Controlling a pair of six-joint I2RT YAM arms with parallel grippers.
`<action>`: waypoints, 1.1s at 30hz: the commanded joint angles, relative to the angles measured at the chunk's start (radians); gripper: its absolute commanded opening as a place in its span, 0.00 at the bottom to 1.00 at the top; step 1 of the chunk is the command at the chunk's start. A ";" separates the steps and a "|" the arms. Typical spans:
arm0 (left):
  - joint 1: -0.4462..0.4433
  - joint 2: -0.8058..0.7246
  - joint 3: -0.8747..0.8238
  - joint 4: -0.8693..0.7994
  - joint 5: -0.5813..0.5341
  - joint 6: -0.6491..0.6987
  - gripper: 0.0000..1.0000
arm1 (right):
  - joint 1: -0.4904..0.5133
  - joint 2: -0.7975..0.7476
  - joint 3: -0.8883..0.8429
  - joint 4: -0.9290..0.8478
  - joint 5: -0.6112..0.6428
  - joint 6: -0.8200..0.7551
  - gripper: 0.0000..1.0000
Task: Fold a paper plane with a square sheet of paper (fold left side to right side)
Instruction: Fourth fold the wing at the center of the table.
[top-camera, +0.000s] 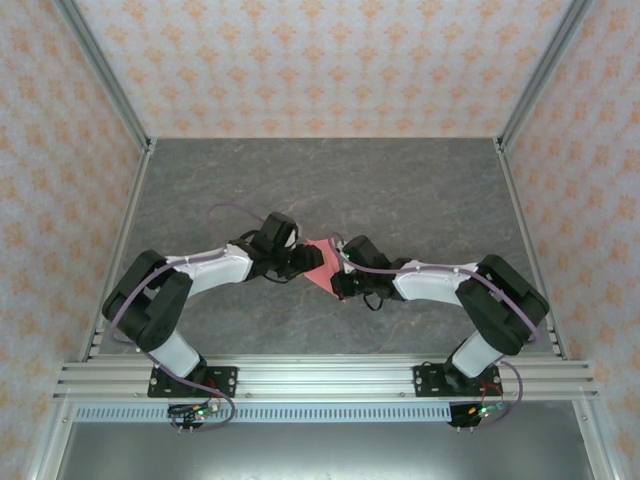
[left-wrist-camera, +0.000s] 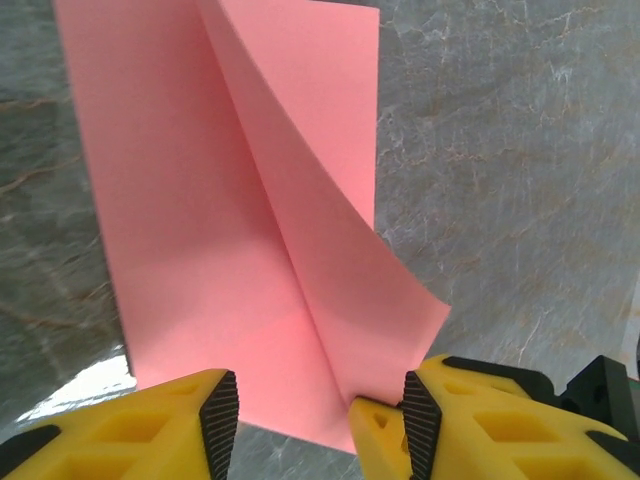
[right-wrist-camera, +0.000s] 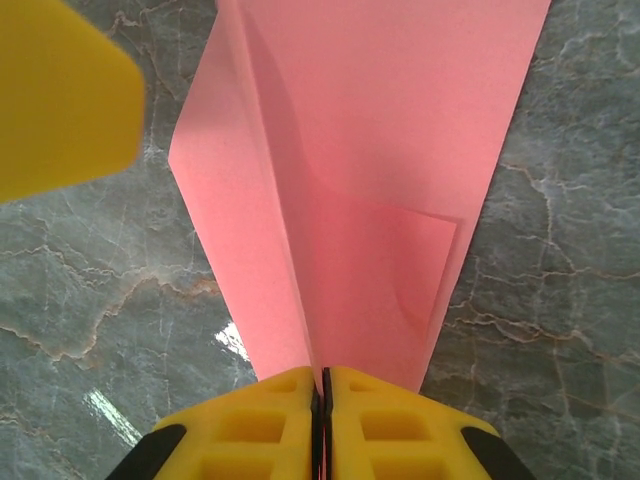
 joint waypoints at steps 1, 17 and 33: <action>-0.012 0.032 0.039 0.038 0.004 -0.009 0.49 | -0.010 -0.016 -0.025 0.038 -0.046 0.020 0.11; -0.036 0.151 0.116 0.035 0.008 -0.015 0.52 | -0.050 0.011 -0.044 0.088 -0.114 0.059 0.11; -0.037 0.193 0.119 0.004 -0.019 -0.009 0.52 | -0.068 0.028 -0.030 0.087 -0.148 0.059 0.16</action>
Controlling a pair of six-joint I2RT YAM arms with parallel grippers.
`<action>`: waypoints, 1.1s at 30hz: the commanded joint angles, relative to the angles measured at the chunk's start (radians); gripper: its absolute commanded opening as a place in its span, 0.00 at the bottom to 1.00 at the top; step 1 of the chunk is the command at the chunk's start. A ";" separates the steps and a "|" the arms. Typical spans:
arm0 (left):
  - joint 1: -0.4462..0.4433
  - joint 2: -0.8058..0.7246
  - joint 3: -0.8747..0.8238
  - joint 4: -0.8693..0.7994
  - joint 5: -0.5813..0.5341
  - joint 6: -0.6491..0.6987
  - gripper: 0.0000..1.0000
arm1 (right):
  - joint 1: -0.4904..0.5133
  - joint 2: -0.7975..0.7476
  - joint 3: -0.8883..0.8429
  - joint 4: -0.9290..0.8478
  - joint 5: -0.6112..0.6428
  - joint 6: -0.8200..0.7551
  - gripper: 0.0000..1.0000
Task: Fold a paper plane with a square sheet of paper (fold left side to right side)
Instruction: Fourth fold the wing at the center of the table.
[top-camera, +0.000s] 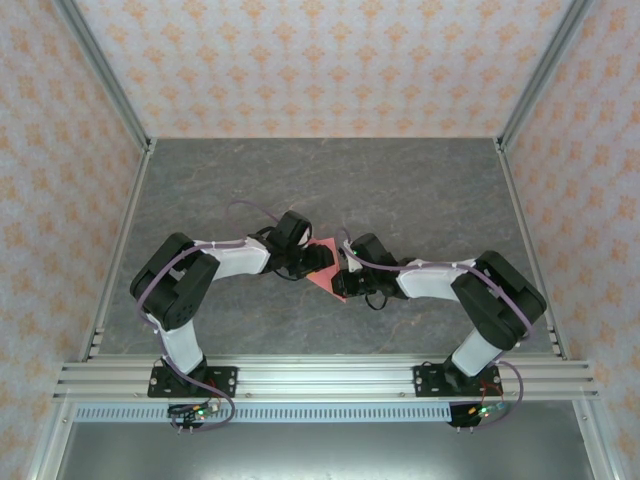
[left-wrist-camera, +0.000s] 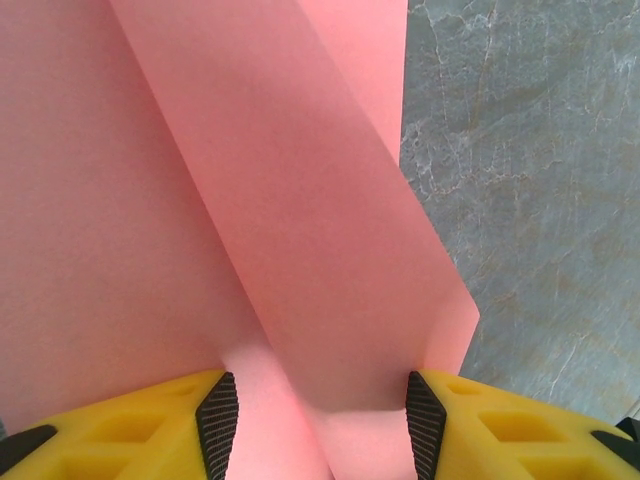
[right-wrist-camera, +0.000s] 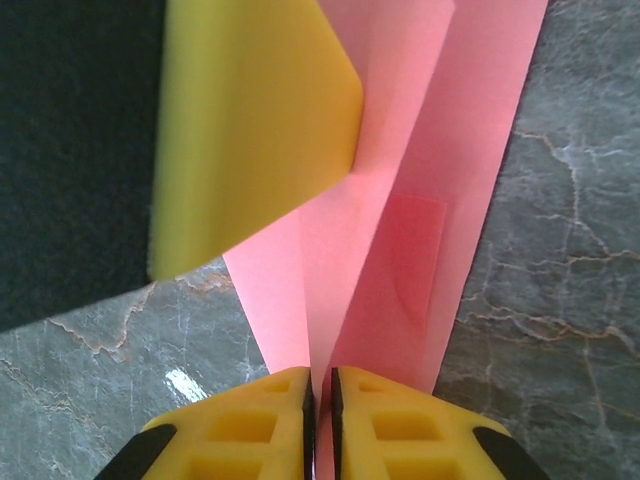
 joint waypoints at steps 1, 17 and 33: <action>-0.011 0.024 0.022 -0.018 -0.028 -0.007 0.52 | -0.006 -0.004 0.002 0.010 0.003 0.006 0.17; -0.011 0.019 0.021 -0.035 -0.038 -0.001 0.52 | -0.192 -0.165 -0.069 0.113 -0.179 0.096 0.40; -0.011 0.012 0.020 -0.043 -0.037 0.001 0.52 | -0.261 0.065 -0.053 0.408 -0.334 0.319 0.32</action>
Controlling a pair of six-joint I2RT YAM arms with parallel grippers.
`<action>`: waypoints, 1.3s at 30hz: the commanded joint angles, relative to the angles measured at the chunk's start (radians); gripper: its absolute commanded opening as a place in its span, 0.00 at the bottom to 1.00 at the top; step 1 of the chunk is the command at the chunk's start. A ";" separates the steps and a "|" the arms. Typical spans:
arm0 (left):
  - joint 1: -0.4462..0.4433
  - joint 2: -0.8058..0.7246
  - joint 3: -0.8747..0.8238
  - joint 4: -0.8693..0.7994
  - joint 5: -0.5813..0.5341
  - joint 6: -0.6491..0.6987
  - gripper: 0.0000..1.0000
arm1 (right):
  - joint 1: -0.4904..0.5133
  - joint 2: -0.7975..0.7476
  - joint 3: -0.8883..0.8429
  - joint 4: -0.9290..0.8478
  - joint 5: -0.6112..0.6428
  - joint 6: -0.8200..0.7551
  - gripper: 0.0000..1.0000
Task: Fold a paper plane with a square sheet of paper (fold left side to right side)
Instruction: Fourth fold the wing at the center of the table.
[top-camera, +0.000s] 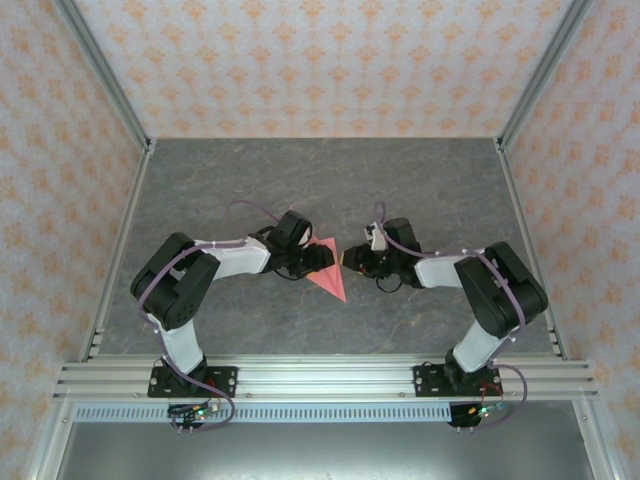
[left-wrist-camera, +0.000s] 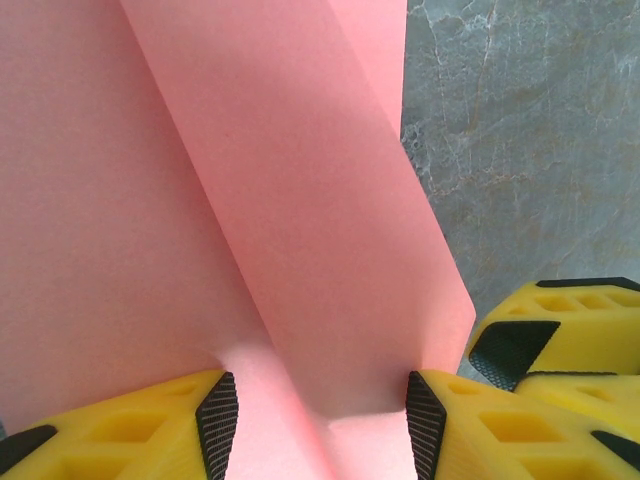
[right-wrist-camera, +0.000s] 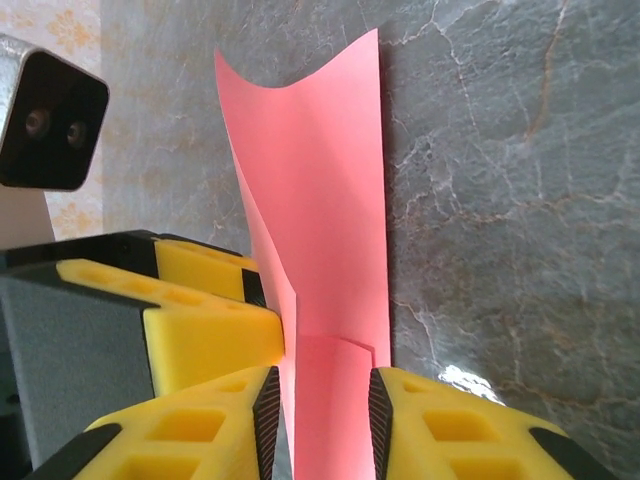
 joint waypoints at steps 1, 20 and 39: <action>-0.011 0.011 0.015 -0.036 -0.037 -0.001 0.52 | -0.002 0.011 0.004 0.099 -0.034 0.039 0.32; -0.011 0.010 0.014 -0.034 -0.037 -0.002 0.52 | -0.002 0.093 0.033 0.176 -0.064 0.097 0.27; -0.011 0.008 0.009 -0.031 -0.038 -0.001 0.52 | 0.009 0.122 0.048 0.197 -0.083 0.106 0.17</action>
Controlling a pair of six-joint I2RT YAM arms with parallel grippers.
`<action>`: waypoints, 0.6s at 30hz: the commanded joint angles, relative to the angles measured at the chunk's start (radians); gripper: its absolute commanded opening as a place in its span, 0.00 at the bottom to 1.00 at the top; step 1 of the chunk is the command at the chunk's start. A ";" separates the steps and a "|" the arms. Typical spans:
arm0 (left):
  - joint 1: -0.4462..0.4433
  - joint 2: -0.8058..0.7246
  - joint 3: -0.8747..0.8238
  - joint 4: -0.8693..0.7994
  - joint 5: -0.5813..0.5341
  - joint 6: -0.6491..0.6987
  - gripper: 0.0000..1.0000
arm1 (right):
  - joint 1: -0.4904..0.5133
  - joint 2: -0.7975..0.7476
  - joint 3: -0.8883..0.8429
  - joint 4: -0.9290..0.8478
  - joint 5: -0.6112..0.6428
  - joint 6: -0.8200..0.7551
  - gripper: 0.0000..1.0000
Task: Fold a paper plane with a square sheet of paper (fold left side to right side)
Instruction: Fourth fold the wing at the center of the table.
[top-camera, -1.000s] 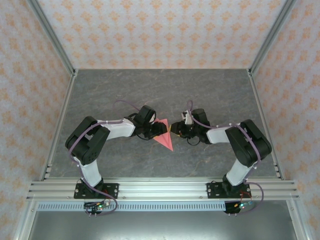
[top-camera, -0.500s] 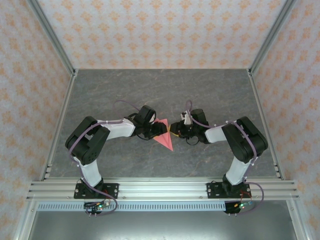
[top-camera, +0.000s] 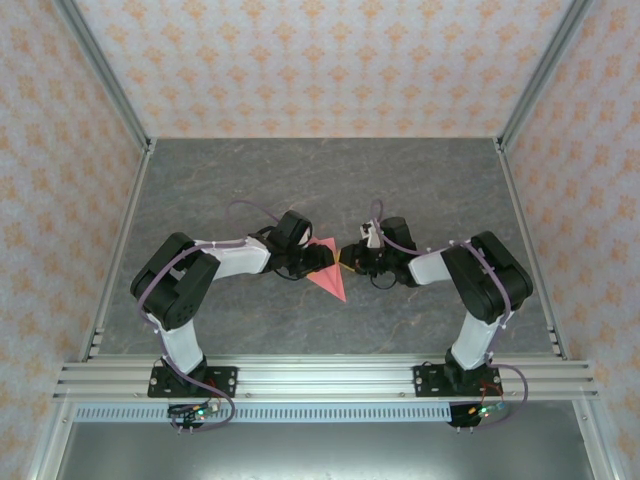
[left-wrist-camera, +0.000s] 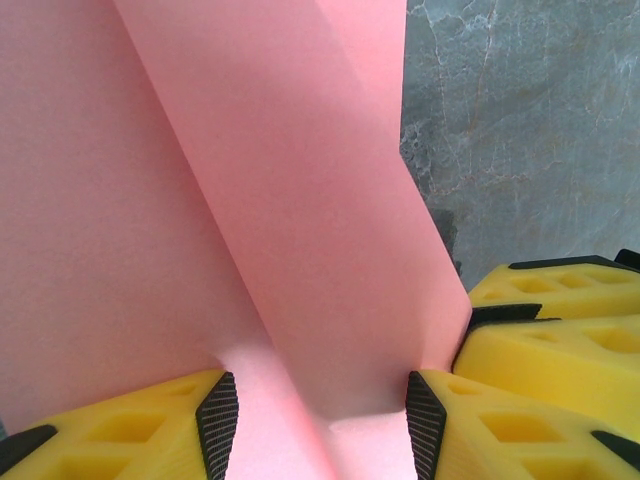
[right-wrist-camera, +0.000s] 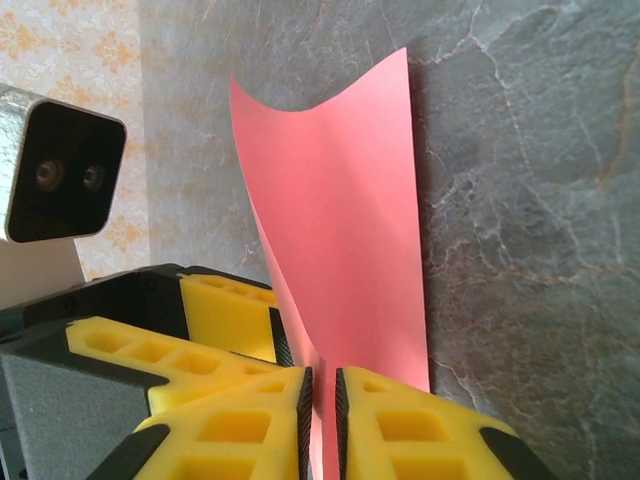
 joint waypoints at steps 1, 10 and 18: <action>-0.011 0.008 0.009 -0.030 -0.038 0.000 0.52 | 0.006 0.014 0.025 0.043 -0.021 -0.002 0.16; -0.011 0.005 0.006 -0.030 -0.039 -0.001 0.52 | 0.011 0.022 0.034 0.037 -0.014 -0.006 0.12; -0.011 -0.024 -0.007 -0.040 -0.047 0.004 0.52 | 0.011 0.016 0.064 -0.075 0.053 -0.072 0.06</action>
